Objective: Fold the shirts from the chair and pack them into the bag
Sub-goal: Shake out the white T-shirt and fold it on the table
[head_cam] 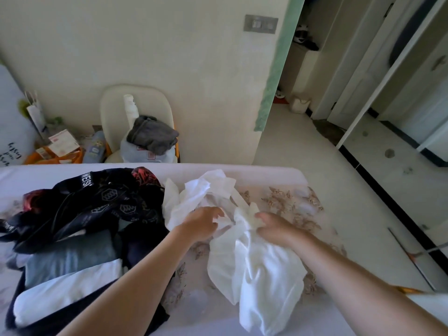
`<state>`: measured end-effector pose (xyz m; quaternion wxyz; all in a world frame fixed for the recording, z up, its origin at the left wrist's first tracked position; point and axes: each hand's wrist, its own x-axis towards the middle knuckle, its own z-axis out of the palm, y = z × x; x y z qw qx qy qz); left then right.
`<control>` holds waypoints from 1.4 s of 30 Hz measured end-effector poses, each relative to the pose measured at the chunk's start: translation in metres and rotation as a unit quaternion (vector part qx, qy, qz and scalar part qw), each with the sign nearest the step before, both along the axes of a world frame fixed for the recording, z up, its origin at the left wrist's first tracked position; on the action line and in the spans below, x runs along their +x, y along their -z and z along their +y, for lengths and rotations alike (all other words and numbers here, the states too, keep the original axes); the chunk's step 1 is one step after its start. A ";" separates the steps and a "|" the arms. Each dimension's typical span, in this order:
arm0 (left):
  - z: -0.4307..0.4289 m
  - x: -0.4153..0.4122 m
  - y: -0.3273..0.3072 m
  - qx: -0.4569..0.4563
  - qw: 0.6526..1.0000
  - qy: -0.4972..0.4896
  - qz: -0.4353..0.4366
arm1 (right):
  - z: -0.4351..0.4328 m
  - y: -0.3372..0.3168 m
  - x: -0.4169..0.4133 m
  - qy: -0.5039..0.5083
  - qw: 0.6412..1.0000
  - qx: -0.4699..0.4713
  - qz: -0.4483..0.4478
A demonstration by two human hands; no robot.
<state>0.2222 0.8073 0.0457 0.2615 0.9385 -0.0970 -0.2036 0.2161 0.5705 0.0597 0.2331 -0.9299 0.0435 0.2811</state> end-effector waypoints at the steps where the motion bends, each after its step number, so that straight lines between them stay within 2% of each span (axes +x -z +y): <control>1: 0.001 0.004 0.005 0.035 0.999 -0.002 -0.032 | 0.006 0.005 0.008 -0.011 0.999 -0.003 -0.052; 3: 0.004 0.016 0.016 0.093 0.992 -0.005 -0.091 | 0.022 0.013 0.025 -0.049 0.990 -0.017 -0.133; 5: 0.007 0.030 0.028 0.138 0.982 0.006 -0.126 | 0.037 0.026 0.041 -0.103 0.982 -0.006 -0.157; 7: 0.009 0.046 0.043 0.181 0.972 0.023 -0.147 | 0.048 0.046 0.052 -0.176 0.977 -0.021 -0.121; 9: 0.004 0.057 0.057 0.221 0.959 0.059 -0.167 | 0.050 0.071 0.055 -0.215 0.971 -0.089 -0.048; 11: -0.008 0.067 0.069 0.246 0.947 0.109 -0.174 | 0.037 0.095 0.058 -0.226 0.960 -0.159 -0.033; 13: -0.019 0.077 0.083 0.272 0.940 0.129 -0.160 | 0.016 0.104 0.067 -0.244 0.944 -0.222 -0.015; 16: -0.027 0.090 0.107 0.331 0.932 0.110 -0.099 | -0.013 0.106 0.087 -0.266 0.912 -0.304 0.071; 17: -0.027 0.093 0.114 0.343 0.931 0.099 -0.075 | -0.017 0.108 0.094 -0.257 0.915 -0.309 0.041; 20: -0.023 0.100 0.131 0.308 0.949 0.047 -0.057 | -0.012 0.120 0.111 -0.195 0.942 -0.214 -0.170; 21: -0.020 0.102 0.137 0.276 0.958 0.023 -0.074 | -0.004 0.125 0.115 -0.187 0.950 -0.170 -0.181; 23: -0.012 0.108 0.147 0.180 0.977 -0.024 -0.113 | 0.019 0.131 0.120 -0.187 0.968 -0.110 -0.126; 25: -0.002 0.117 0.145 0.067 0.988 -0.061 -0.125 | 0.038 0.141 0.128 -0.200 0.970 -0.114 -0.080; 28: 0.013 0.135 0.119 -0.077 0.977 -0.153 -0.126 | 0.056 0.151 0.151 -0.180 0.976 -0.103 -0.072; 30: 0.022 0.145 0.097 -0.152 0.952 -0.187 -0.190 | 0.070 0.148 0.170 -0.111 0.984 -0.008 -0.139; 31: 0.026 0.149 0.090 -0.150 0.939 -0.188 -0.248 | 0.078 0.140 0.179 -0.071 0.982 0.045 -0.171; 33: 0.039 0.156 0.080 -0.064 0.918 -0.180 -0.347 | 0.096 0.117 0.194 -0.007 0.963 0.127 -0.236; 35: 0.050 0.159 0.073 0.028 0.906 -0.165 -0.389 | 0.110 0.098 0.202 0.020 0.942 0.184 -0.280; 36: 0.055 0.159 0.073 0.065 0.916 -0.149 -0.367 | 0.114 0.093 0.203 0.003 0.945 0.194 -0.265; 37: 0.061 0.158 0.077 0.095 0.939 -0.135 -0.300 | 0.117 0.090 0.201 -0.034 0.960 0.182 -0.211; 39: 0.071 0.153 0.092 0.147 0.984 -0.087 -0.045 | 0.114 0.094 0.191 -0.142 0.985 0.089 -0.043; 40: 0.075 0.148 0.098 0.169 0.983 -0.043 0.064 | 0.110 0.098 0.185 -0.182 0.982 0.044 0.015; 41: 0.078 0.144 0.103 0.180 0.976 -0.007 0.123 | 0.103 0.100 0.178 -0.199 0.979 0.015 0.038; 42: 0.079 0.140 0.105 0.182 0.974 0.007 0.135 | 0.097 0.103 0.171 -0.199 0.979 0.007 0.033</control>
